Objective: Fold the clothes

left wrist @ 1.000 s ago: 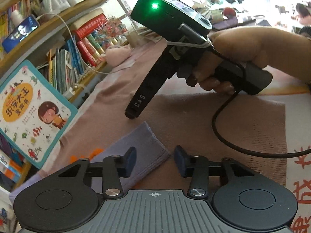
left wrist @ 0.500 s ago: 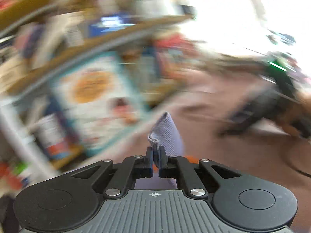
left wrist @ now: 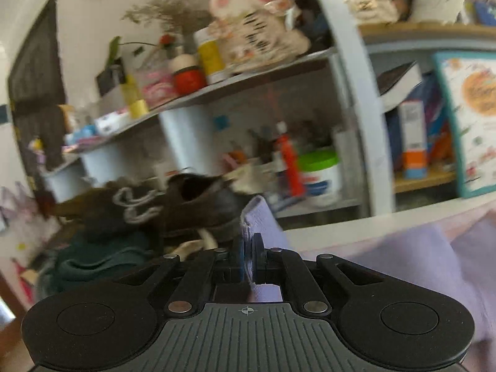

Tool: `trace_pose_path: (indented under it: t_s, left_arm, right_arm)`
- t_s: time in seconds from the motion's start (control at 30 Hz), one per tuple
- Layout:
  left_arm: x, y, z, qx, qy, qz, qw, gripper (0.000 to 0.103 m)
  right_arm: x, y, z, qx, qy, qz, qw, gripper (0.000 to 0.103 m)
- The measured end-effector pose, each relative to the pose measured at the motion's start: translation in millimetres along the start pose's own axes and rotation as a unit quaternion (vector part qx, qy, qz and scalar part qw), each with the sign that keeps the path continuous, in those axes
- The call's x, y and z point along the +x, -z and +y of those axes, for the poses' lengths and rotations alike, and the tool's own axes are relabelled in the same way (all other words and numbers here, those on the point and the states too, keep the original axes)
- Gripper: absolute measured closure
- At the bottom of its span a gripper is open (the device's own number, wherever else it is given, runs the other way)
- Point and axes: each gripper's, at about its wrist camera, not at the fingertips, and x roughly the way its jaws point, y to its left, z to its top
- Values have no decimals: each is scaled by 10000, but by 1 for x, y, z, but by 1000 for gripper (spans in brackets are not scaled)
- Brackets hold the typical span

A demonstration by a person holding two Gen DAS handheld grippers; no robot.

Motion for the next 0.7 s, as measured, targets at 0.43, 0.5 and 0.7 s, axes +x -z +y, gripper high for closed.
trace_pose_path:
  t_s: [0.43, 0.5, 0.7]
  left_arm:
    - [-25, 24, 25, -393, -172, 245, 9988, 53]
    - [-39, 28, 28, -914, 481, 342, 9941, 53]
    - [-73, 57, -13, -1448, 2417, 1002, 9543, 53]
  right_arm:
    - [1, 0, 3, -66, 24, 11, 10000, 41]
    - [1, 0, 3, -62, 19, 8, 10000, 41]
    - [-11, 4, -4, 215, 95, -43, 9997, 42]
